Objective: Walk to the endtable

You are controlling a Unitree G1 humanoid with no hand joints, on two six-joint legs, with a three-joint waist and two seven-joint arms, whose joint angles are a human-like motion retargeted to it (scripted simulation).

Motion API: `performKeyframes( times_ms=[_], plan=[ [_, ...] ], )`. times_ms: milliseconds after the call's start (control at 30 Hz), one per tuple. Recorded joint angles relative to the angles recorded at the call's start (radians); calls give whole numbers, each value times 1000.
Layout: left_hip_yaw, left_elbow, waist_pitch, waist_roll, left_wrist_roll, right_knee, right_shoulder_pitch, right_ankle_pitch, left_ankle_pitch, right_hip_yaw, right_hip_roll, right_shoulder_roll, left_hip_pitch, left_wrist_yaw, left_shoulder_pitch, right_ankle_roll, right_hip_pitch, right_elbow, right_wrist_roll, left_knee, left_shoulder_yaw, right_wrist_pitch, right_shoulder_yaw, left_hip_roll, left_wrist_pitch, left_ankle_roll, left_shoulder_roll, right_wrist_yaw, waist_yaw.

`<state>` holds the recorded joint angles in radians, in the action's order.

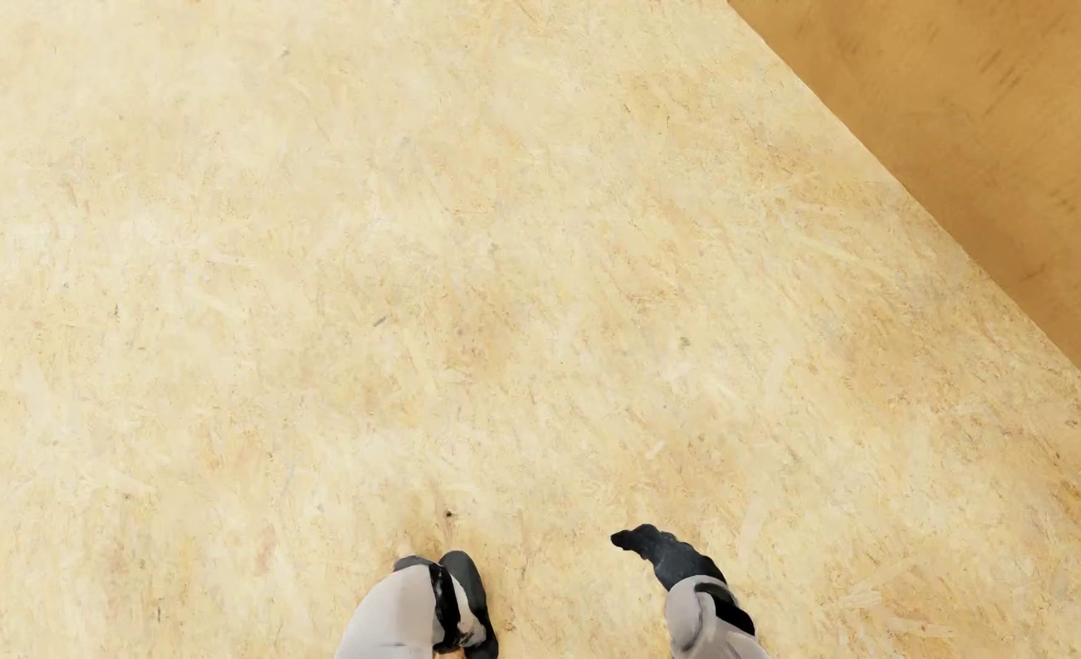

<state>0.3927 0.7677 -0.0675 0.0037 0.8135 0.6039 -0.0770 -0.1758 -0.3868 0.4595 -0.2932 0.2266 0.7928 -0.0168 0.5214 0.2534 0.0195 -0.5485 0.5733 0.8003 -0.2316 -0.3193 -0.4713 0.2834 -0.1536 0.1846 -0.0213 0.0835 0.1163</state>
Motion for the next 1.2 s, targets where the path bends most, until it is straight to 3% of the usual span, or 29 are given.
performKeyframes(
  times_ms=[33, 67, 100, 133, 233, 300, 367, 400, 433, 467, 500, 533, 567, 600, 667, 700, 733, 767, 800, 833, 867, 900, 933, 967, 1000, 1033, 1067, 1133, 1200],
  plan=[
    [-3, 23, -4, -3, 12, 159, 30, 176, -32, -90, -49, 8, -39, -20, -10, -19, -62, -60, -39, 7, 12, -30, 29, -39, -21, 8, -2, 26, -6],
    [-9, 42, -7, -9, 36, 331, 59, 267, -64, -110, -115, 13, -89, -62, -33, -145, -142, -134, -78, -7, 37, -59, 51, -83, -35, 4, 13, 40, -16],
    [-21, 50, -11, -14, 66, 495, 86, 189, -88, -185, -101, 18, -150, -95, -71, -253, -258, -210, -105, -46, 67, -87, 60, -137, -32, -8, 36, 34, -37],
    [-43, 48, -14, -16, 90, 620, 119, 128, -96, -262, -43, 23, -224, -92, -123, -272, -392, -272, -119, -117, 91, -110, 60, -191, -20, -28, 62, 12, -58],
    [-144, 0, 4, -4, 102, 589, 271, 62, -62, -315, 114, 40, -493, 14, -303, -157, -728, -319, -123, -416, 157, -89, 26, -305, 40, -71, 113, -92, -103],
    [-226, -91, 21, 7, 69, 329, 405, 38, -113, -279, 129, 59, -619, 4, -411, -153, -869, -254, -138, -474, 235, -52, 77, -338, 125, -88, 133, -175, -135],
    [-302, -228, 28, 7, -4, -66, 540, 67, -191, -303, 144, 32, -735, 28, -494, -158, -934, -153, -123, -476, 312, -39, 218, -353, 210, -103, 144, -136, -167],
    [-324, -294, 30, 7, -64, -215, 585, 42, -210, -339, 157, 5, -796, 81, -502, -91, -934, -122, -100, -474, 326, -40, 281, -347, 238, -116, 140, -76, -181],
    [-328, -351, 32, 8, -138, -231, 600, 47, -177, -339, 165, -21, -853, 142, -481, -143, -925, -115, -72, -444, 333, -50, 315, -330, 258, -126, 135, -31, -194],
    [-328, -394, 30, 13, -211, -131, 591, 84, -70, -362, 187, -42, -878, 182, -437, -233, -916, -128, -45, -360, 348, -68, 323, -297, 268, -144, 141, -20, -206],
    [-330, -422, 25, 21, -264, -48, 561, 127, 134, -351, 197, -64, -847, 177, -381, -230, -888, -153, -24, -193, 368, -87, 318, -253, 260, -158, 164, -39, -212],
    [-321, -431, 18, 30, -286, 18, 516, 101, 399, -331, 201, -80, -753, 131, -325, -271, -838, -178, -11, 56, 385, -103, 320, -200, 231, -227, 185, -67, -210],
    [-309, -416, 11, 42, -264, 45, 459, 34, 481, -312, 216, -93, -623, 75, -286, -288, -774, -196, -3, 296, 389, -115, 323, -140, 185, -235, 199, -86, -196],
    [-311, -374, 4, 53, -205, 27, 390, -33, 386, -296, 237, -102, -479, 50, -262, -277, -690, -211, 19, 463, 377, -112, 320, -121, 136, -161, 205, -86, -173],
    [-266, -220, 9, 57, -110, -97, 236, -119, 226, -288, 274, -62, -225, 125, -250, -244, -481, -209, 80, 484, 297, -77, 240, -136, 20, -210, 155, -60, -125],
    [-265, -135, 18, 50, -131, -147, 160, -162, 182, -286, 289, -28, -118, 168, -242, -240, -381, -197, 112, 384, 216, -47, 181, -172, -34, -217, 121, -60, -104],
    [-280, -70, 26, 41, -177, -166, 86, -216, 167, -280, 302, 6, -32, 181, -230, -243, -293, -165, 134, 238, 127, -14, 126, -199, -74, -261, 102, -75, -84],
    [-321, -36, 30, 33, -217, -172, 12, -274, 191, -281, 311, 42, 27, 160, -210, -243, -207, -116, 146, 43, 61, 18, 84, -232, -92, -255, 102, -93, -64],
    [-377, -32, 28, 25, -227, -189, -63, -320, 235, -292, 309, 75, 44, 123, -173, -235, -117, -55, 147, -219, 28, 45, 62, -252, -85, -296, 111, -94, -45],
    [-419, -53, 23, 16, -210, -220, -127, -348, 261, -316, 297, 95, 26, 103, -116, -216, -20, 2, 128, -488, 16, 65, 65, -247, -59, -230, 115, -63, -25],
    [-332, -86, 17, 12, -187, -221, -169, -334, 237, -344, 286, 94, 8, 108, -44, -195, 76, 44, 85, -621, -2, 75, 87, -202, -29, -266, 106, -5, -10],
    [-231, -112, 12, 7, -179, -192, -186, -269, 248, -374, 258, 91, -17, 116, 20, -167, 144, 72, 32, -601, -27, 73, 115, -171, -6, -218, 74, 51, 5],
    [-185, -125, 6, -2, -187, -95, -178, -113, 309, -404, 220, 92, -11, 117, 68, -190, 167, 94, -8, -431, -55, 58, 135, -150, 7, -179, 31, 86, 19],
    [-167, -115, -1, -14, -192, 88, -152, 115, 334, -436, 175, 106, -11, 118, 82, -145, 137, 115, -22, -271, -75, 31, 147, -156, 12, -143, -9, 99, 29],
    [-161, -89, -10, -27, -183, 344, -105, 324, 250, -420, 109, 109, -44, 130, 57, -95, 38, 133, -19, -160, -85, 2, 159, -179, 9, -86, -26, 107, 32],
    [-155, -48, -19, -41, -162, 564, -51, 314, 161, -421, 66, 97, -104, 151, -5, -154, -100, 137, -18, -121, -81, -21, 177, -220, 2, -72, -28, 115, 24],
    [-161, -3, -23, -53, -133, 699, 1, 207, 97, -431, 72, 60, -194, 178, -94, -201, -252, 111, -39, -156, -63, -37, 196, -265, -5, -80, -16, 122, 8],
    [-205, 70, -10, -58, -51, 651, 85, 110, 31, -401, 118, -17, -418, 193, -293, -203, -524, -36, -107, -346, 26, -70, 206, -328, -3, -124, 16, 89, -34],
    [-235, 46, 23, -42, 25, 353, 150, 53, -17, -374, 164, -14, -598, 101, -467, -199, -718, -203, -80, -466, 162, -97, 99, -349, 76, -137, 39, -95, -80]
  ],
)
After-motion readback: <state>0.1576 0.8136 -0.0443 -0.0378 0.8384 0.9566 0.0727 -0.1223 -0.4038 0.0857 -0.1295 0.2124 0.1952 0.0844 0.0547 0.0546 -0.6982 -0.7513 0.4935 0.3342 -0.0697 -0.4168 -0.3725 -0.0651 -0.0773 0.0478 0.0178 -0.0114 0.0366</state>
